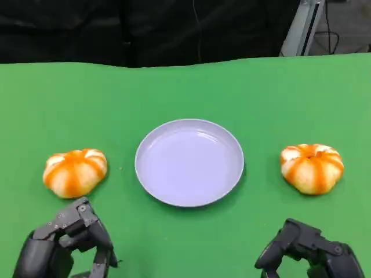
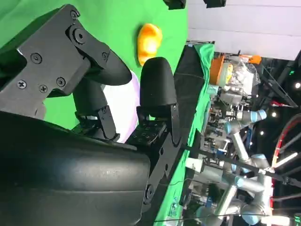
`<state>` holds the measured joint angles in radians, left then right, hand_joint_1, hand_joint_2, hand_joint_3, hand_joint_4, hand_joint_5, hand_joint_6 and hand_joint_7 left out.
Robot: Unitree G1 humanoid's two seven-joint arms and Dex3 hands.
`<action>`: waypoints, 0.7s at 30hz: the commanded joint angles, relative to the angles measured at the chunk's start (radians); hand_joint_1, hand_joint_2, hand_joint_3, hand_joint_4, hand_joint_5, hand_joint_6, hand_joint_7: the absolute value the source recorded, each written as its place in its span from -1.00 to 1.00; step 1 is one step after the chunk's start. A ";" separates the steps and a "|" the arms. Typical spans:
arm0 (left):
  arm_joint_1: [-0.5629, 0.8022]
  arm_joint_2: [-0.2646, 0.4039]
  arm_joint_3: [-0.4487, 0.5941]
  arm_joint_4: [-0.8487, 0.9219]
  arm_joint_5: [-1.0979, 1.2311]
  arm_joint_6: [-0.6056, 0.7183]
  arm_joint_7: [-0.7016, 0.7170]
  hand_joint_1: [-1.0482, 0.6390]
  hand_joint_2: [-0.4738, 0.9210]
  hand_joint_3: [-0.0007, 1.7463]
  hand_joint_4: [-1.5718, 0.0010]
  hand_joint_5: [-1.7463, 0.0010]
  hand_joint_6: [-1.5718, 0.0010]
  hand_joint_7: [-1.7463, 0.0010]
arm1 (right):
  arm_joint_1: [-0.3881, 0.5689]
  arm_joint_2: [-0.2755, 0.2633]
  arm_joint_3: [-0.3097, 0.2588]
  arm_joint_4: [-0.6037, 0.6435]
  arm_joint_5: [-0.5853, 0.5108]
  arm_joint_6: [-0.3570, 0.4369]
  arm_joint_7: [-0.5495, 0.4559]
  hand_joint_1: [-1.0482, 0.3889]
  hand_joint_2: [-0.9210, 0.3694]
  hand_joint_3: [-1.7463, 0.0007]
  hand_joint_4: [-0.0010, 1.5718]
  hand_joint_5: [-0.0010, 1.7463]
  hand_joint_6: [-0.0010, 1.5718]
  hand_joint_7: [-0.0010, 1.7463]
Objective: Grasp the bread from the table and place it into the plate.
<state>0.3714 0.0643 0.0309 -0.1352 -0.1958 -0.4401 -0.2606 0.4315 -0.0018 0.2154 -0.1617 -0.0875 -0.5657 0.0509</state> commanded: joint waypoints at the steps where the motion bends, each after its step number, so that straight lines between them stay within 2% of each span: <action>1: -0.016 0.031 0.015 -0.014 -0.013 0.005 -0.020 0.29 0.44 0.41 0.16 -0.81 0.13 -0.55 | 0.007 0.000 -0.004 -0.014 0.004 0.004 -0.007 0.36 -0.05 -0.57 -0.09 0.87 -0.03 0.56; 13: -0.017 0.033 0.015 -0.013 -0.015 0.005 -0.021 0.29 0.47 0.38 0.17 -0.79 0.12 -0.50 | 0.008 0.000 -0.004 -0.014 0.004 0.005 -0.007 0.36 -0.04 -0.57 -0.09 0.87 -0.03 0.57; 14: -0.066 0.103 0.025 -0.051 0.103 0.090 -0.011 0.29 0.47 0.38 0.17 -0.79 0.12 -0.50 | 0.009 0.000 -0.004 -0.016 0.005 0.009 -0.007 0.36 -0.04 -0.57 -0.09 0.87 -0.03 0.57; 15: -0.102 0.155 0.033 -0.081 0.194 0.157 -0.004 0.03 0.58 -0.11 0.53 -0.32 0.46 -0.02 | 0.010 0.000 -0.004 -0.017 0.007 0.011 -0.006 0.35 -0.04 -0.58 -0.09 0.87 -0.03 0.57; 16: -0.127 0.189 0.038 -0.105 0.258 0.209 0.001 -0.06 0.76 -0.48 0.57 -0.02 0.47 0.34 | 0.011 0.000 -0.004 -0.017 0.007 0.013 -0.006 0.35 -0.04 -0.58 -0.09 0.87 -0.03 0.57; 17: -0.139 0.206 0.039 -0.123 0.294 0.244 0.005 -0.12 0.90 -0.76 0.57 0.21 0.43 0.63 | 0.011 0.000 -0.003 -0.018 0.008 0.015 -0.006 0.35 -0.04 -0.58 -0.10 0.88 -0.03 0.58; 19: -0.140 0.208 0.036 -0.140 0.305 0.274 0.009 -0.15 0.97 -0.90 0.56 0.33 0.40 0.79 | 0.011 0.000 -0.003 -0.019 0.008 0.015 -0.006 0.35 -0.04 -0.58 -0.10 0.88 -0.03 0.58; 21: -0.140 0.209 0.033 -0.150 0.309 0.291 0.012 -0.15 0.99 -0.94 0.56 0.37 0.39 0.84 | 0.011 0.000 -0.003 -0.019 0.008 0.016 -0.006 0.35 -0.03 -0.59 -0.10 0.88 -0.03 0.58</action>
<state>0.2209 0.2649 0.0690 -0.2694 0.0985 -0.1789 -0.2579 0.4391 -0.0004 0.2168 -0.1695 -0.0884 -0.5558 0.0493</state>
